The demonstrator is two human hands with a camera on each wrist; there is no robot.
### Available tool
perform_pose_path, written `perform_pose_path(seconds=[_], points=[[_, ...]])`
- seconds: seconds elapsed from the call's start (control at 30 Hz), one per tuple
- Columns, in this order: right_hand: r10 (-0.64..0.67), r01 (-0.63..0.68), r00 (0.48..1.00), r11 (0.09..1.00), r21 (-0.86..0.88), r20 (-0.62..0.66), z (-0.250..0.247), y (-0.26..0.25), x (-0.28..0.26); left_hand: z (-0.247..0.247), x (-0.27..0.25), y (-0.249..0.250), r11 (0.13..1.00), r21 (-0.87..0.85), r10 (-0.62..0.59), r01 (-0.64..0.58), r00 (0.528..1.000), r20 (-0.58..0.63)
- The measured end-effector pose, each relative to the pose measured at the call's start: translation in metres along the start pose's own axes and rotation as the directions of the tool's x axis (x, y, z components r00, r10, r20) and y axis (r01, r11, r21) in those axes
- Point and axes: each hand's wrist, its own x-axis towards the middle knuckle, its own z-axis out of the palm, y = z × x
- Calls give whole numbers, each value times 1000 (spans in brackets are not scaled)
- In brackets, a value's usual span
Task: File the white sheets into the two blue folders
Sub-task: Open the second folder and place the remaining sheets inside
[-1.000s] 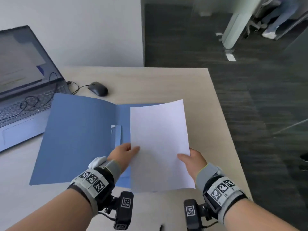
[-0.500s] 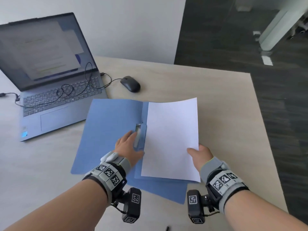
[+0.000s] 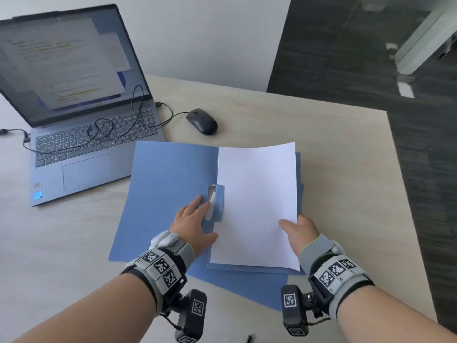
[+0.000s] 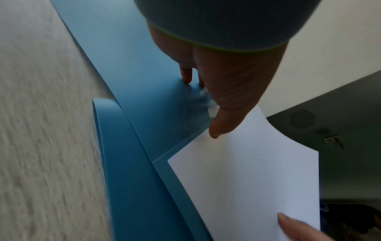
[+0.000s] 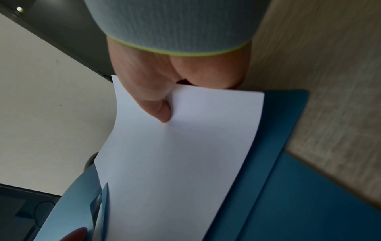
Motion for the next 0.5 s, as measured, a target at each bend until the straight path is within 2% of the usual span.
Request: perform_pose_path(seconds=[0.1, 0.17, 0.27, 0.33, 0.43, 0.5], points=[[13, -13, 1000, 999, -30, -2, 1, 1, 2, -7, 0, -9, 991, -125, 38, -46, 997, -66], [17, -17, 1000, 999, -44, 4, 2, 0, 1, -16, -1, -20, 980, -194, 21, -47, 990, -138], [17, -18, 1000, 998, -52, -7, 3, 1, 1, -34, -4, -46, 970, -238, -106, 46, 964, -245], [9, -10, 1000, 999, -53, -7, 4, 2, 1, -49, -7, -68, 960, -217, -236, 179, 931, -277], [-4, 4, 1000, 998, -64, -1, 5, 1, 1, -67, -11, -97, 913, -253, -386, 320, 878, -282], [-13, 13, 1000, 997, -71, 4, 5, 0, 1, -76, -18, -105, 847, -399, -468, 353, 850, -241]])
